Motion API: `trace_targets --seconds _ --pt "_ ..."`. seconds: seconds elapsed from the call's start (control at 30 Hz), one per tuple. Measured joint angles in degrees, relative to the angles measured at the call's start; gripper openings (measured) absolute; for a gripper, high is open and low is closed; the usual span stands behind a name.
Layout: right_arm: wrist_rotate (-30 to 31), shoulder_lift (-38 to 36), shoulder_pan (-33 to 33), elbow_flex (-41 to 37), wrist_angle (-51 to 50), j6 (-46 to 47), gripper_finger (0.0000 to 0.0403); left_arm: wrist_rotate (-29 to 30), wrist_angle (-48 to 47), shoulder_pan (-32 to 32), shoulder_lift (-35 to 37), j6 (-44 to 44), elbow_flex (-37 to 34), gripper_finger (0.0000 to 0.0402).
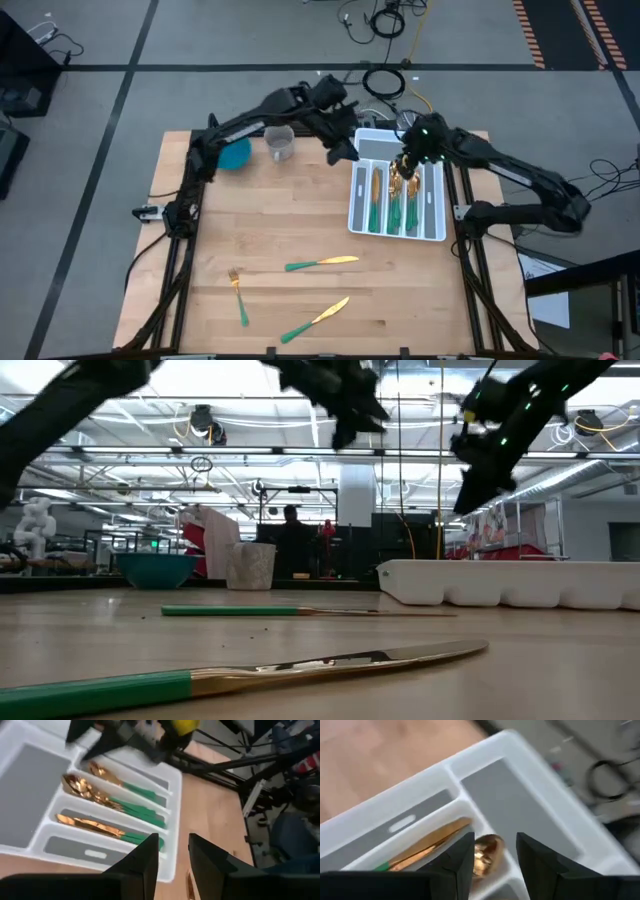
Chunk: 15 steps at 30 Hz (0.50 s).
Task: Sort silverware
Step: Put the green spoon into the white cutlery tray
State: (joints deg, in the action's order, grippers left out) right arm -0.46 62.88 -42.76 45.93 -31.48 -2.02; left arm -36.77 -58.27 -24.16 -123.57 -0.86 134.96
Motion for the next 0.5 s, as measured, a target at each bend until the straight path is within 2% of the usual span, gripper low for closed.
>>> trace_targets --seconds 0.07,0.17,0.33,0.5 --pt "-4.5 3.9 -3.0 0.0 1.3 -2.5 0.0139 1.2 -1.6 0.4 4.0 0.0 0.0 0.0114" --pt "-6.0 8.1 -6.6 0.0 2.7 -5.0 0.0139 2.5 -2.6 1.1 9.7 -0.6 0.2 0.0114" --pt "-13.9 12.4 -11.5 1.6 3.6 -8.0 0.0139 3.5 -2.6 2.3 16.2 -6.1 0.0 0.0114" --pt "-19.0 16.6 -15.0 4.0 1.9 -11.8 0.0139 4.4 -2.6 3.4 21.7 -9.3 0.1 0.0114"
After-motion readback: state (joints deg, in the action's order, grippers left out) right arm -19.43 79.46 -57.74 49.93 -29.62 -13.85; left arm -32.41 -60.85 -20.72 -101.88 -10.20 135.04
